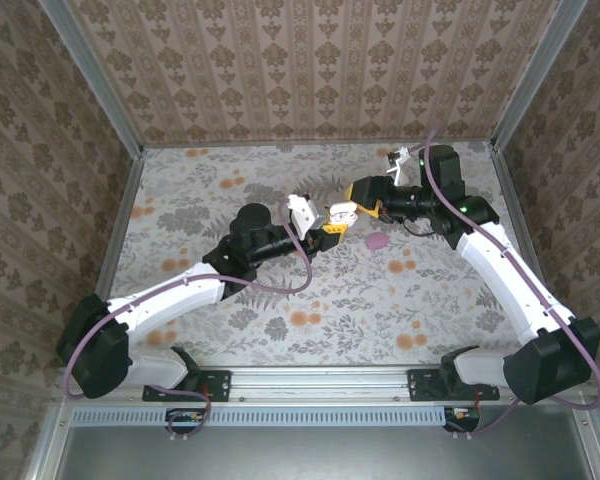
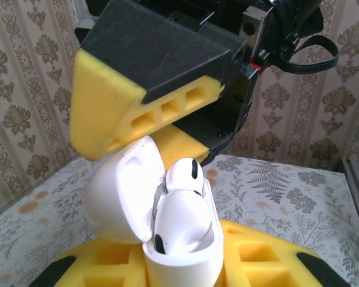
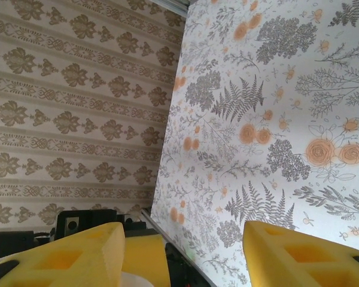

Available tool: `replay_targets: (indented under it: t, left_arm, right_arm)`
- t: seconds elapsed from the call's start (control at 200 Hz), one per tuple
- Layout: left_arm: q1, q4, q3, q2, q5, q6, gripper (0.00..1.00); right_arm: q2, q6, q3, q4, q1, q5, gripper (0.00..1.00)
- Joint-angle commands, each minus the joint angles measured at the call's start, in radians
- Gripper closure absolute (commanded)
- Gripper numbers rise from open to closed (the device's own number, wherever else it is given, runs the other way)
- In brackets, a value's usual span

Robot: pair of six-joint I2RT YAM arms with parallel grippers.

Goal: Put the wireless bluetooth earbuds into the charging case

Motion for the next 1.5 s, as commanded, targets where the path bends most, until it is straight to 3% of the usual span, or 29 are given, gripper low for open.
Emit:
replay_targets:
  t: [0.0,0.81,0.925,1.165,1.315,1.495]
  left_arm:
    - [-0.001,0.049,0.011,-0.007,-0.047,-0.003,0.74]
    - [0.000,0.042,0.021,-0.007,-0.062,-0.012,0.75]
    - [0.000,0.028,0.021,-0.001,-0.072,-0.017,0.74]
    - [0.001,0.007,-0.023,0.042,-0.112,-0.087,0.74]
    - [0.007,-0.035,-0.027,0.103,-0.131,-0.184,0.75]
    - [0.011,-0.136,0.045,0.231,-0.064,-0.294,0.75]
  right_arm:
    - [-0.022,-0.034,0.017,-0.082,0.008,-0.052,0.44]
    - [-0.010,-0.059,0.026,-0.084,0.009,-0.047,0.44]
    - [-0.031,-0.074,0.027,-0.101,0.002,0.039,0.43]
    - [-0.183,-0.081,-0.086,-0.107,-0.051,0.363,0.34]
    - [-0.259,-0.058,-0.168,-0.088,-0.105,0.406,0.31]
    - [-0.304,-0.008,-0.238,-0.057,-0.156,0.409,0.30]
